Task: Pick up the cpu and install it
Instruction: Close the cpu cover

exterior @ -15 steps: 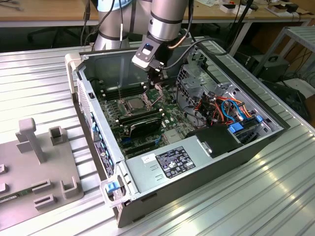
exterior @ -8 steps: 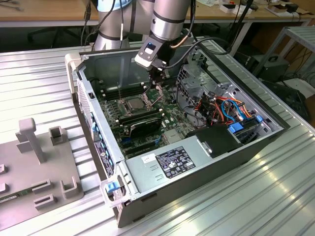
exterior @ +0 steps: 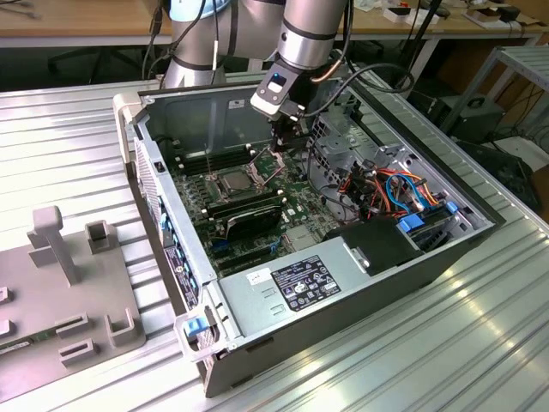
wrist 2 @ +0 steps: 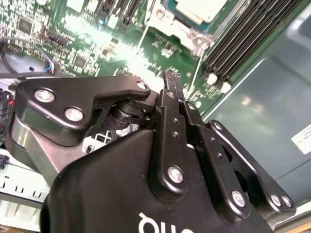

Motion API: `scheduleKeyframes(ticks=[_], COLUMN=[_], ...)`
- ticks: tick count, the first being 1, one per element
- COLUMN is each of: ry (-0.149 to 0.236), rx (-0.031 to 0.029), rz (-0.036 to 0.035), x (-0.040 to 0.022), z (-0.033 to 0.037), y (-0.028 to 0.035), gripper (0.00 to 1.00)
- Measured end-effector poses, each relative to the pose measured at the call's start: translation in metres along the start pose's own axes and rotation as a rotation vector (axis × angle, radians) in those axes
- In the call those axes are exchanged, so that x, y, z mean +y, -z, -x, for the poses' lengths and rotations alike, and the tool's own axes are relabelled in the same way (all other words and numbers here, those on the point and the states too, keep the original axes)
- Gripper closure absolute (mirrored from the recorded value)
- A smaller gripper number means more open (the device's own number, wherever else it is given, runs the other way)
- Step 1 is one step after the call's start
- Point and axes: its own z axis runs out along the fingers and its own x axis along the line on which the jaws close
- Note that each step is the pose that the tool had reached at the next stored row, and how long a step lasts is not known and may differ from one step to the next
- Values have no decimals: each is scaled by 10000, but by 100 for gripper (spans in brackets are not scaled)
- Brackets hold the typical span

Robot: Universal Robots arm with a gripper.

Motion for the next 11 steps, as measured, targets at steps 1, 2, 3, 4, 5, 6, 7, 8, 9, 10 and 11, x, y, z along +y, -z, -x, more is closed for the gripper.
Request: scheduleKeyframes(ticks=[1, 2, 3, 4, 5, 6, 7, 8, 9, 10, 11], ry=[-1, 0, 0, -1, -2, 0, 0, 0, 0, 0, -1], rx=[0, 0, 0, -1, 0, 1, 1, 0, 0, 0, 0], rz=[-1, -3, -6, -7, -8, -9, -9, -10, -9, -10, -10], x=[26, 56, 99, 124, 145, 186, 209, 214, 219, 223, 227], z=[0, 1, 2, 2, 2, 3, 3, 5, 5, 6, 6], y=[-1, -1, -2, -2, -2, -3, -7, -11, -17, -24, -30], gripper=[89, 89, 89, 89, 89, 89, 89, 89, 89, 89, 89])
